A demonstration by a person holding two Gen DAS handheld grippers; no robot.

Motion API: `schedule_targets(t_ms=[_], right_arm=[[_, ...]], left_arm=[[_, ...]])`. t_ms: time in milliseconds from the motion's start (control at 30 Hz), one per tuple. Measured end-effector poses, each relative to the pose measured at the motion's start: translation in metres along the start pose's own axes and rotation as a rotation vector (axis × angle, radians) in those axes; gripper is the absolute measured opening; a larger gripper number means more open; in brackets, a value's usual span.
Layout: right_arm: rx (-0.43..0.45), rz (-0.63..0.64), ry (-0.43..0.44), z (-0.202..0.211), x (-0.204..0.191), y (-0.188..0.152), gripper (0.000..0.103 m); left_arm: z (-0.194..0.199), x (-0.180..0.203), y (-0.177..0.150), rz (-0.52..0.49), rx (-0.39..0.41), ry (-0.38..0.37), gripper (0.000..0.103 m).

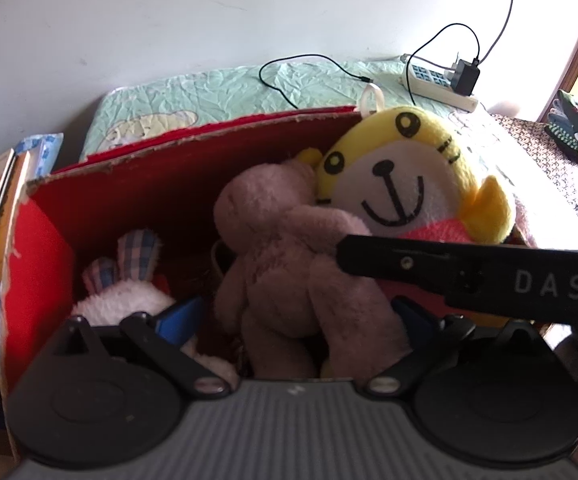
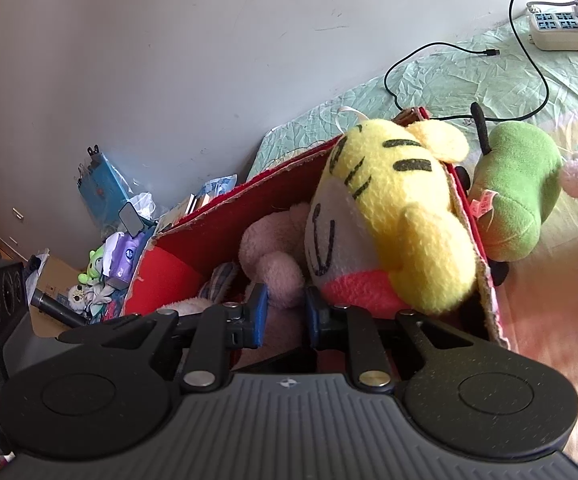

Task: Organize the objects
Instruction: 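Lower the pink bear into the red box and open the right tool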

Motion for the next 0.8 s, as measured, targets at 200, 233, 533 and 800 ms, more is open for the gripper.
schedule_targets(t_ms=[200, 233, 533, 800], right_arm=[[0.003, 0.014, -0.012, 0.007, 0.0, -0.002, 0.02], [0.001, 0.012, -0.012, 0.007, 0.0, -0.002, 0.02], [-0.012, -0.009, -0.014, 0.014, 0.001, -0.007, 0.02], [0.018, 0.003, -0.028, 0.021, -0.001, -0.01, 0.02]], left_arm=[[-0.001, 0.0, 0.0, -0.003, -0.01, 0.027, 0.101], [-0.001, 0.0, 0.0, -0.007, -0.01, 0.033, 0.101], [0.002, 0.002, 0.0, -0.02, 0.001, 0.11, 0.102], [0.006, 0.002, 0.0, -0.007, 0.0, 0.15, 0.101]])
Point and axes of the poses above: each gripper's, at about its wrist camera, not at the fingertips, and z roughly against the way its jaws point, x to its right, y to its top, the point moved 8 cm from there along -z, roughly the way its jaws point, and after that the axes turned 4 degrees about z, right-handed, at the moved point
